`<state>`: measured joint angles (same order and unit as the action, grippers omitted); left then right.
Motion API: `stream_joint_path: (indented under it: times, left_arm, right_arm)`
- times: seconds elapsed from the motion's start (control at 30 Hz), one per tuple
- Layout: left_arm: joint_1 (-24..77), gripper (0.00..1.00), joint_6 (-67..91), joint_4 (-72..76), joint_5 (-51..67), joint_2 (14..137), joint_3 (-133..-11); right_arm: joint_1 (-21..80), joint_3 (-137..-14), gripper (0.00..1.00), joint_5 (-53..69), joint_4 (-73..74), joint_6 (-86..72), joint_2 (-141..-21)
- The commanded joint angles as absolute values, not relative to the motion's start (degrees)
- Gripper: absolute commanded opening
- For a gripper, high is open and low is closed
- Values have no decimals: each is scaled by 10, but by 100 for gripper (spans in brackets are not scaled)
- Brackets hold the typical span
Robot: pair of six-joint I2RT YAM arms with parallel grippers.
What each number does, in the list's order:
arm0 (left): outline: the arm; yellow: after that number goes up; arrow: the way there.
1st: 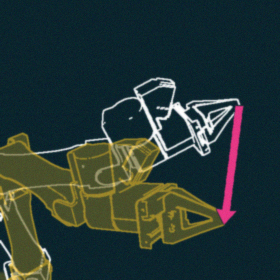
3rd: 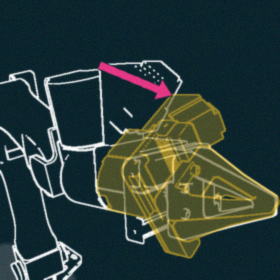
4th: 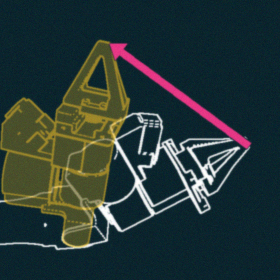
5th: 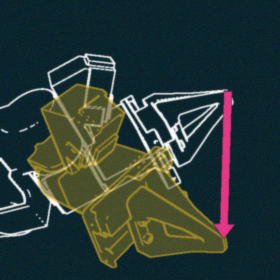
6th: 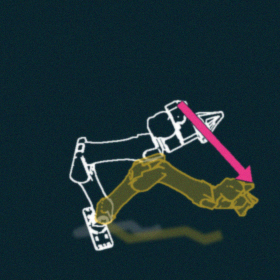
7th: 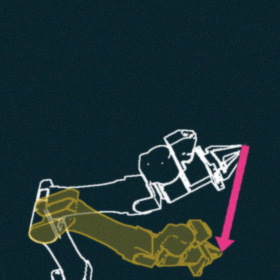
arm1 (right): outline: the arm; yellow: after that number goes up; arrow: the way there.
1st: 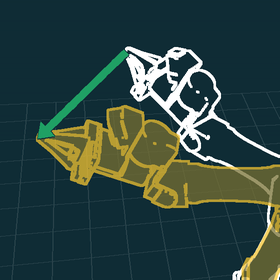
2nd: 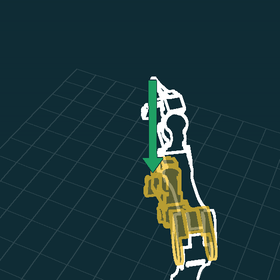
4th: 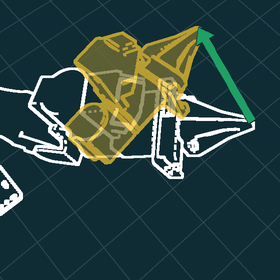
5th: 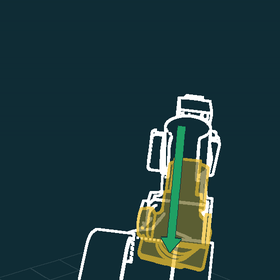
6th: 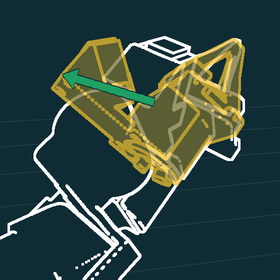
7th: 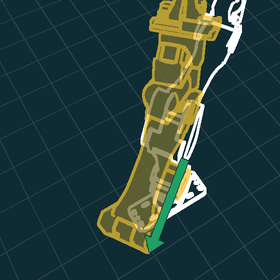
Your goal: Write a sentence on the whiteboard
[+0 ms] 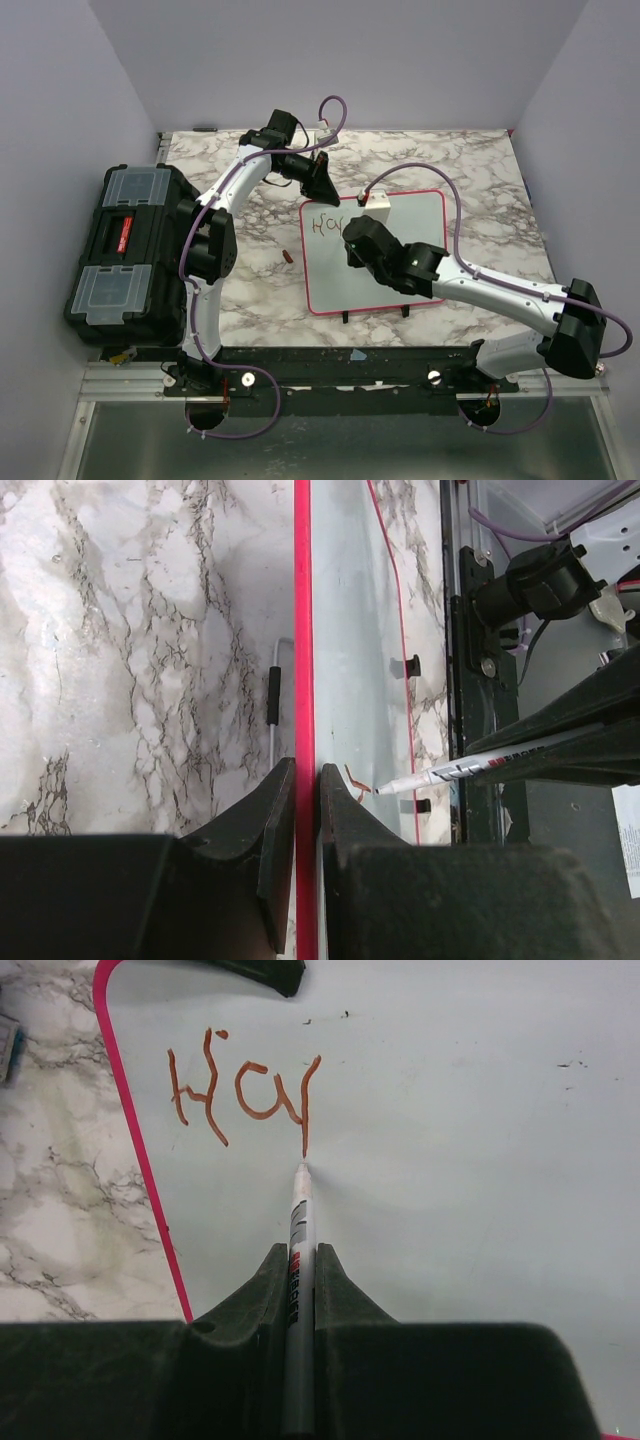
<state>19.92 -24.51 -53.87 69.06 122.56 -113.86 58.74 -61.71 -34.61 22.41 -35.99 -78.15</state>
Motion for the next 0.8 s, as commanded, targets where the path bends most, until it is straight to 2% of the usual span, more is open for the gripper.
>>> stream_joint_path:
  times: [0.0,0.77]
  left_arm:
    - [196,0,-257,-526,718,1194,-1144]
    - [190,0,-253,-517,728,1191,-1139]
  right_arm:
    - [584,-609,1,-323,247,-374,-760]
    - [584,-675,1,-432,176,-335,-801]
